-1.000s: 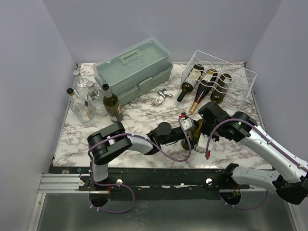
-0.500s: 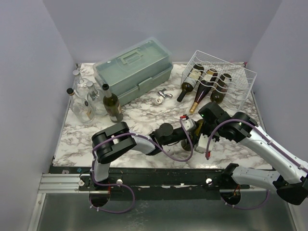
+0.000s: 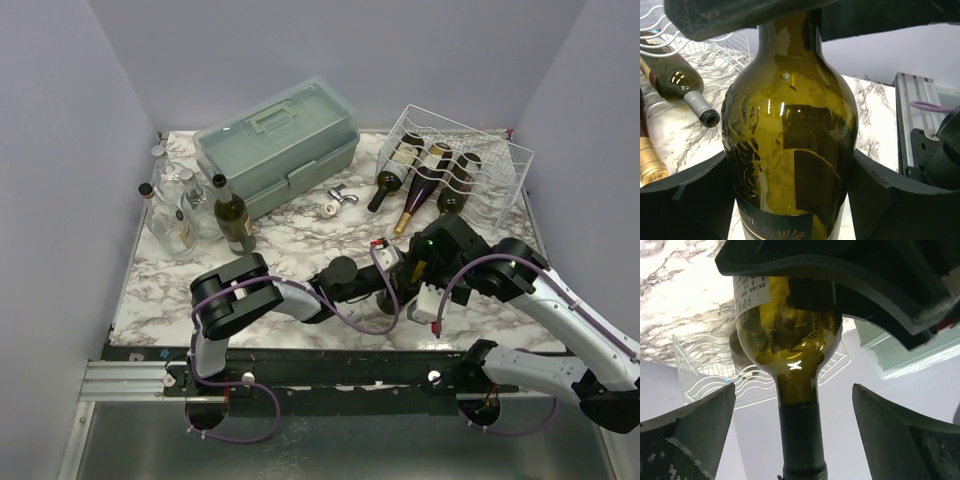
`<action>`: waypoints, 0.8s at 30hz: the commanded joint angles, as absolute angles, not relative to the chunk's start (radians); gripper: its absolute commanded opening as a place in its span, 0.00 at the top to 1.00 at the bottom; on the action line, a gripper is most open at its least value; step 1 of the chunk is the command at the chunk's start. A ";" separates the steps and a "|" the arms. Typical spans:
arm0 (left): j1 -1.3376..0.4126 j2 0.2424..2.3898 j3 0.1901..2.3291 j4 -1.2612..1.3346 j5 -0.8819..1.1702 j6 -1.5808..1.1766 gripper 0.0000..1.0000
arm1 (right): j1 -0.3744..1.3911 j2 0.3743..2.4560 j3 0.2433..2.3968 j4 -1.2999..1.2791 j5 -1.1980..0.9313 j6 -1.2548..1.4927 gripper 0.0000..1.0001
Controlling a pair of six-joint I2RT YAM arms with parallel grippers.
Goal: Take the wine bottle off the wine rack
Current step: Place the wine bottle at the center of the board.
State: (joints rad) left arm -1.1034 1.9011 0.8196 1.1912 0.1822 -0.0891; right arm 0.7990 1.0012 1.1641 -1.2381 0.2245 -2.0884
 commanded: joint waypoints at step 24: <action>-1.111 1.805 0.637 1.274 0.106 -0.037 1.00 | 0.807 0.949 1.460 -1.101 -0.240 -1.177 0.00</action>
State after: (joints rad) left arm -1.1065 1.8305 0.6746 1.2831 0.1390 -0.0628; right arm 0.7994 0.9260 1.4044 -1.1866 -0.1612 -1.5406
